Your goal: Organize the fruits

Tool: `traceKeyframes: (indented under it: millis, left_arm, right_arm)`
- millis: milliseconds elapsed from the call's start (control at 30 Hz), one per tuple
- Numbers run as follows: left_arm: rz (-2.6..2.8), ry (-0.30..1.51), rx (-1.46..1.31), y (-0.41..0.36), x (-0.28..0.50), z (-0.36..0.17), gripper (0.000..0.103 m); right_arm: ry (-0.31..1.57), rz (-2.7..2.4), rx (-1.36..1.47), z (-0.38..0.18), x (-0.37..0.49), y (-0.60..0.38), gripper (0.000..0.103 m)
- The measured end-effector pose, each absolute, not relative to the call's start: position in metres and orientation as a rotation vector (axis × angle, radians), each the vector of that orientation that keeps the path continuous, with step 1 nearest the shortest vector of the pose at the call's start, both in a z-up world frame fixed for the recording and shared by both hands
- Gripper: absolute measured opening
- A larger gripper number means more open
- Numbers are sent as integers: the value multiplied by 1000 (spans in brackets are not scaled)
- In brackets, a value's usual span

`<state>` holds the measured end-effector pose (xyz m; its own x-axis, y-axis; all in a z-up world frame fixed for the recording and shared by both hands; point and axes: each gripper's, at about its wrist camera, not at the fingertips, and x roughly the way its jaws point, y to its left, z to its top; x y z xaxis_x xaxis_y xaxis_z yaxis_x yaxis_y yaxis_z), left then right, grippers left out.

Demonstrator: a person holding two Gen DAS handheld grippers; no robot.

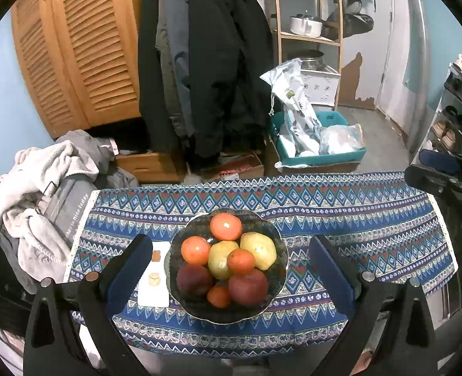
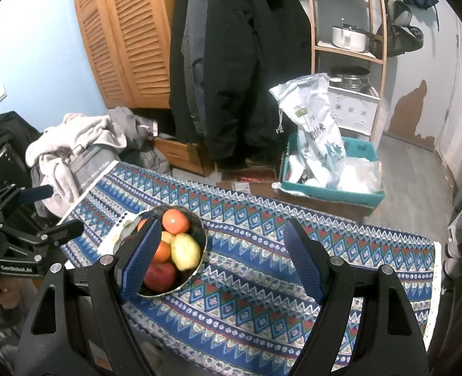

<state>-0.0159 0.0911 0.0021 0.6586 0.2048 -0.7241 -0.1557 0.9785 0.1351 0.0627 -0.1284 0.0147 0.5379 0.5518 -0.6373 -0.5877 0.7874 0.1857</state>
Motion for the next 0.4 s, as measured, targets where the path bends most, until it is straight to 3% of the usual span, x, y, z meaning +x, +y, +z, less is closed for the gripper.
traceKeyframes:
  millis: [400]
  left_arm:
    - [197,829,56,89,-15,1,101]
  right_arm:
    - [742,675,-52,15,64,-133,79]
